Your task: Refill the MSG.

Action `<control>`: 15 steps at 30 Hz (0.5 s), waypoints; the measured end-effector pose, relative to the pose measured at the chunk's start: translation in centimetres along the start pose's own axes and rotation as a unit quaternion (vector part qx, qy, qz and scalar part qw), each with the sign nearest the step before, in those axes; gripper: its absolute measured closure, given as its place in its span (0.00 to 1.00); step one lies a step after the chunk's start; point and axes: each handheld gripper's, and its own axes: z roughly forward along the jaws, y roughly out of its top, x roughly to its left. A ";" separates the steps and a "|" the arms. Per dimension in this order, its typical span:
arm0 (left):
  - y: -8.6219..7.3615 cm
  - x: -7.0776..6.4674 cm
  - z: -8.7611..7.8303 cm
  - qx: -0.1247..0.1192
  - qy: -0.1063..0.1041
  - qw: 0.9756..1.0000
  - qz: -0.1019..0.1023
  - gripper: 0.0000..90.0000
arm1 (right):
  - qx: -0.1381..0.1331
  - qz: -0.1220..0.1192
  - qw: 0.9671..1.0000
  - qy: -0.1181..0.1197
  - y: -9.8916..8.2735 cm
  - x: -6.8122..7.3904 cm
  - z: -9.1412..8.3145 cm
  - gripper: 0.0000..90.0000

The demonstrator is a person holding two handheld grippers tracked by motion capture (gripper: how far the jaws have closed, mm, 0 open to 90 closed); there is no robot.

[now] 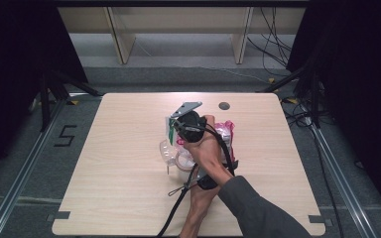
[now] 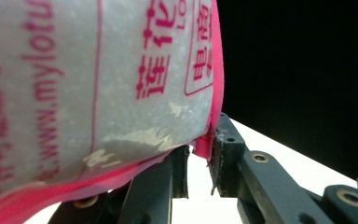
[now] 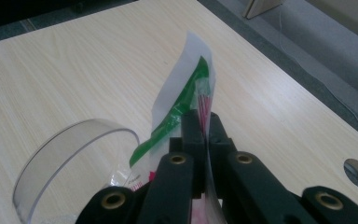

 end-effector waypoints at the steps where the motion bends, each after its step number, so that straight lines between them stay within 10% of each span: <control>1: 0.0 0.0 0.0 -0.001 0.000 1.000 -0.001 0.87 | 0.003 0.007 1.000 0.001 0.0 0.0 -0.1 1.00; 4: 0.0 0.2 -0.2 0.016 0.003 1.000 0.018 0.87 | -0.004 0.013 1.000 -0.001 -0.1 -0.1 -0.3 1.00; 6: -0.2 -0.4 0.5 -0.026 0.007 0.999 -0.028 0.87 | -0.002 0.015 1.000 0.000 -0.1 -0.2 -0.5 1.00; 15: -0.3 -0.5 0.5 -0.022 0.011 0.999 -0.026 0.87 | -0.013 0.029 0.999 0.006 -0.4 -0.7 -1.0 1.00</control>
